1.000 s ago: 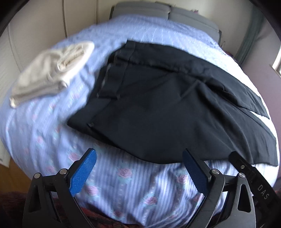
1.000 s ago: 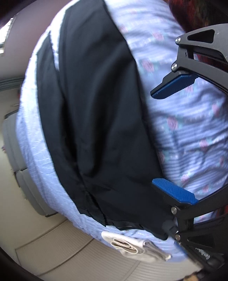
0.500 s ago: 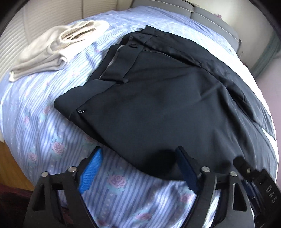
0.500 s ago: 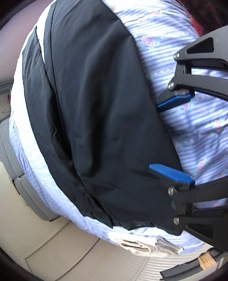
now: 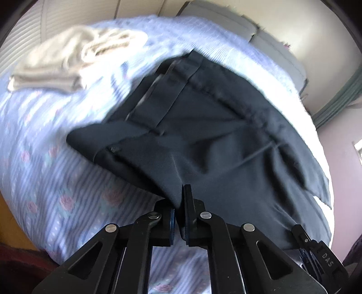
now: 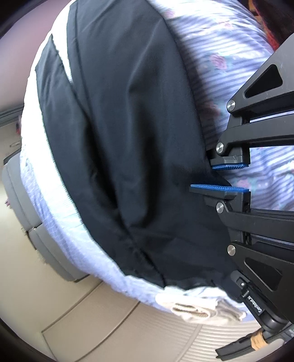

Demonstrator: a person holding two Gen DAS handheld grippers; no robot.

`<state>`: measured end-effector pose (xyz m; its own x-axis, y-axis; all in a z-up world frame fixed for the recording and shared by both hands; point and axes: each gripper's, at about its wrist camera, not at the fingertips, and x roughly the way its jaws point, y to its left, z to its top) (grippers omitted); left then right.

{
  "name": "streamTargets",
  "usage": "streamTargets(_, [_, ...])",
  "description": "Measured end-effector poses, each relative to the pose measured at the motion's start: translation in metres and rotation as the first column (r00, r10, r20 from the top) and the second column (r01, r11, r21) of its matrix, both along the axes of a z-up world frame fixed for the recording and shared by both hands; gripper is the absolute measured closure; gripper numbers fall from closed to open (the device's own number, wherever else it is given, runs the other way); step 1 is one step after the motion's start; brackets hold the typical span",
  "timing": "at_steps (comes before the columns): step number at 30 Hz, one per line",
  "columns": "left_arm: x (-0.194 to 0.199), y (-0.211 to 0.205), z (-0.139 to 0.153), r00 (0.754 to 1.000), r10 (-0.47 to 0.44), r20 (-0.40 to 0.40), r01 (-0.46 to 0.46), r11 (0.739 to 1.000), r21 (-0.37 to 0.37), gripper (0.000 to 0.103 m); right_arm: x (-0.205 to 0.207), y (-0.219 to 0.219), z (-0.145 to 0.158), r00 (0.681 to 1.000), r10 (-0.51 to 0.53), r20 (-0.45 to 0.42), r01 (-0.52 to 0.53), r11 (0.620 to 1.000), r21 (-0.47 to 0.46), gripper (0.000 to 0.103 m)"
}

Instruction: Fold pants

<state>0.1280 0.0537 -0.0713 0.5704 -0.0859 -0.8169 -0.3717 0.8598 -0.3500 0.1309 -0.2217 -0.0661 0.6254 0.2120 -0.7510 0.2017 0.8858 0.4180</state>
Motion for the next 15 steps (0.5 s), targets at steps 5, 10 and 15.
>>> streamTargets(5, [-0.008,-0.012,0.056,0.983,-0.091,0.157,0.077,0.993,0.094,0.095,-0.011,-0.004,0.047,0.992,0.018,0.127,-0.015,1.0,-0.026,0.093])
streamTargets(10, [-0.026,-0.007,0.089,0.959,-0.106,0.261,0.081,0.991,0.108,0.095,-0.025,-0.009,0.088,0.974,0.073,0.214,-0.072,0.997,-0.015,0.095])
streamTargets(15, [-0.011,0.004,0.116,0.948,-0.121,0.295,0.085,0.987,0.133,0.096,-0.014,-0.001,0.121,0.951,0.164,0.262,-0.154,0.986,-0.057,0.095])
